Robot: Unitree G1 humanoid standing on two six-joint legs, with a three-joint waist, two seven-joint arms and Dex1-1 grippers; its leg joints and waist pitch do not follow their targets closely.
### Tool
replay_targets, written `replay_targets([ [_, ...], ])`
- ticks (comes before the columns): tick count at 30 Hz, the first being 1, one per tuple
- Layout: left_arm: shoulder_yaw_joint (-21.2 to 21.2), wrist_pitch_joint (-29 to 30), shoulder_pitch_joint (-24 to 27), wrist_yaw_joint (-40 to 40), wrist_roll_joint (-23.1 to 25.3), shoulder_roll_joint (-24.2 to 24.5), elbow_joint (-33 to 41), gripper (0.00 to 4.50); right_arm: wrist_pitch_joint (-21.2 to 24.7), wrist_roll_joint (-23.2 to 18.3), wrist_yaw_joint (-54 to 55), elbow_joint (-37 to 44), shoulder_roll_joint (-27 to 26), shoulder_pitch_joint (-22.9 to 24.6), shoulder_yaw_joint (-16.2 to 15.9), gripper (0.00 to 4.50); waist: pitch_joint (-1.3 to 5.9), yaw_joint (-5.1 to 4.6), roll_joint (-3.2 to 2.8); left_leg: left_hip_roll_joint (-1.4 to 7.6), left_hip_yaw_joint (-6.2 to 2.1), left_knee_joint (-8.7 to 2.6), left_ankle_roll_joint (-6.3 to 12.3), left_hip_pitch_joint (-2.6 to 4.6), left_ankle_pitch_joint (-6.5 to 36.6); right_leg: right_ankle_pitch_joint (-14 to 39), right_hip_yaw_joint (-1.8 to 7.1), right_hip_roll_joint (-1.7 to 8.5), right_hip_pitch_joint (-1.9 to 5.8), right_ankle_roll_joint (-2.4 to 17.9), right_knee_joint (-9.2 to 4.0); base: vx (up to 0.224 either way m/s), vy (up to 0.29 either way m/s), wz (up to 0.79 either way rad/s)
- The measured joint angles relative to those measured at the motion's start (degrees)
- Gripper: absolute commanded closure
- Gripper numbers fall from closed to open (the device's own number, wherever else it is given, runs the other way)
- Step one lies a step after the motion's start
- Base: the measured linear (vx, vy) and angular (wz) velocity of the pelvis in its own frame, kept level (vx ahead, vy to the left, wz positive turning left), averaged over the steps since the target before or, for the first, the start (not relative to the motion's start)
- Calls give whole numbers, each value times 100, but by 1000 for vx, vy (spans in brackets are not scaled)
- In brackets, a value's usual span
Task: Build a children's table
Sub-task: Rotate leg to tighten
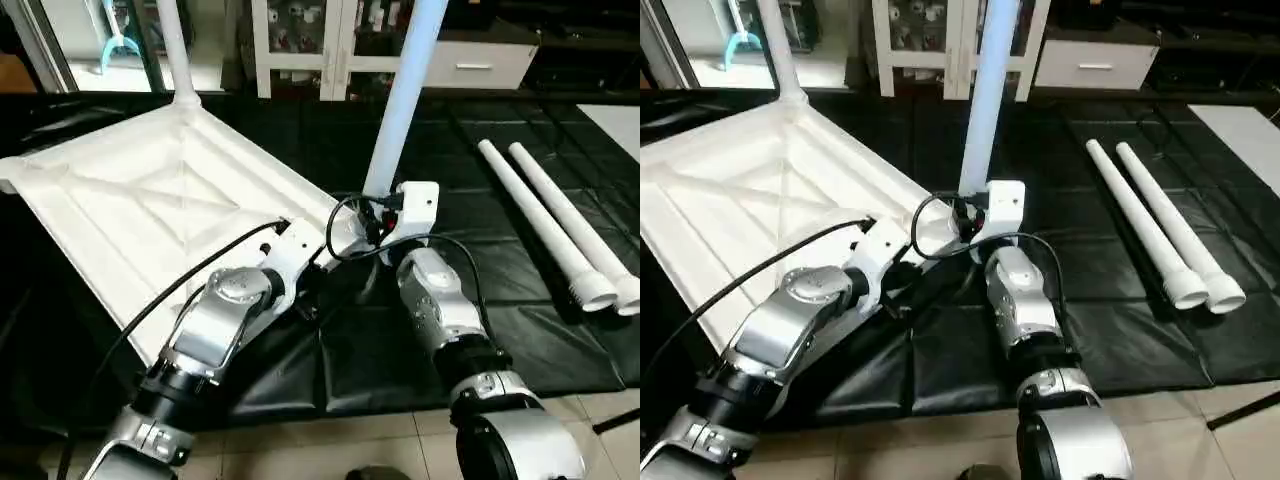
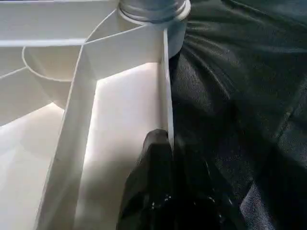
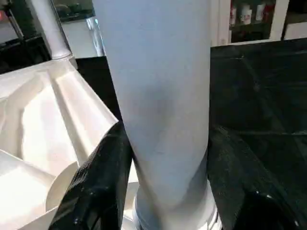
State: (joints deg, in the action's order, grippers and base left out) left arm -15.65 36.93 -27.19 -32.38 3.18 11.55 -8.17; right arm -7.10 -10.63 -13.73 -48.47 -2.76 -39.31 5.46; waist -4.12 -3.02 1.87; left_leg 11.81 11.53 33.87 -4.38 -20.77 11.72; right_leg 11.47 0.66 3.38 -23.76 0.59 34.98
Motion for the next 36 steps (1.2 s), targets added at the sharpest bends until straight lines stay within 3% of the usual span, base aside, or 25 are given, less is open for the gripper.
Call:
replay_targets([
  [2,-15,-99,146,-211,-13,268,216,450,-82,-71,-676,33,197,80,-72,257,0,-17,-2,1,-2,-3,0,-27,0,-15,-2,-1,-20,-18,-1,0,0,0],
  [3,-40,-203,250,-350,-34,441,353,450,-113,-97,-1077,60,326,135,-153,201,0,-24,-5,3,-4,-7,0,-30,0,-15,-5,-2,-22,-23,-1,0,0,0],
  [4,-43,-314,364,-543,-71,650,473,450,-131,-120,-1530,65,483,154,-210,188,-2,-34,-9,5,-7,-18,0,-33,0,-14,-7,-7,-22,-27,1,0,0,0],
  [10,52,-1100,1004,-1658,-419,1673,1050,450,94,-369,-4065,149,1339,261,-528,145,-21,11,-29,14,-10,-35,29,-39,-19,-5,-26,-11,-47,-36,-4,0,0,0],
  [13,95,-1201,1106,-1929,-511,1840,1143,450,194,-382,-4574,209,1496,261,-596,121,-31,36,-17,10,0,-29,40,-42,-15,-2,-20,-4,-47,-32,-12,0,0,0],
  [18,136,-1265,1184,-2187,-696,2044,1229,450,281,-533,-5401,206,1743,260,-617,136,-57,66,-5,8,9,-23,49,-42,-10,-1,-15,1,-47,-29,-11,0,0,0],
  [29,145,-1274,1155,-2172,-690,2046,1142,450,322,-554,-5372,206,1615,280,-601,227,-68,41,10,10,10,-6,45,-24,-11,-6,-9,0,-34,-21,4,0,0,0],
  [36,75,-973,735,-1489,-352,1491,716,450,75,-142,-3378,157,1179,239,-576,252,-68,-6,9,7,9,0,6,9,-7,-29,-4,1,-13,15,2,0,0,0],
])
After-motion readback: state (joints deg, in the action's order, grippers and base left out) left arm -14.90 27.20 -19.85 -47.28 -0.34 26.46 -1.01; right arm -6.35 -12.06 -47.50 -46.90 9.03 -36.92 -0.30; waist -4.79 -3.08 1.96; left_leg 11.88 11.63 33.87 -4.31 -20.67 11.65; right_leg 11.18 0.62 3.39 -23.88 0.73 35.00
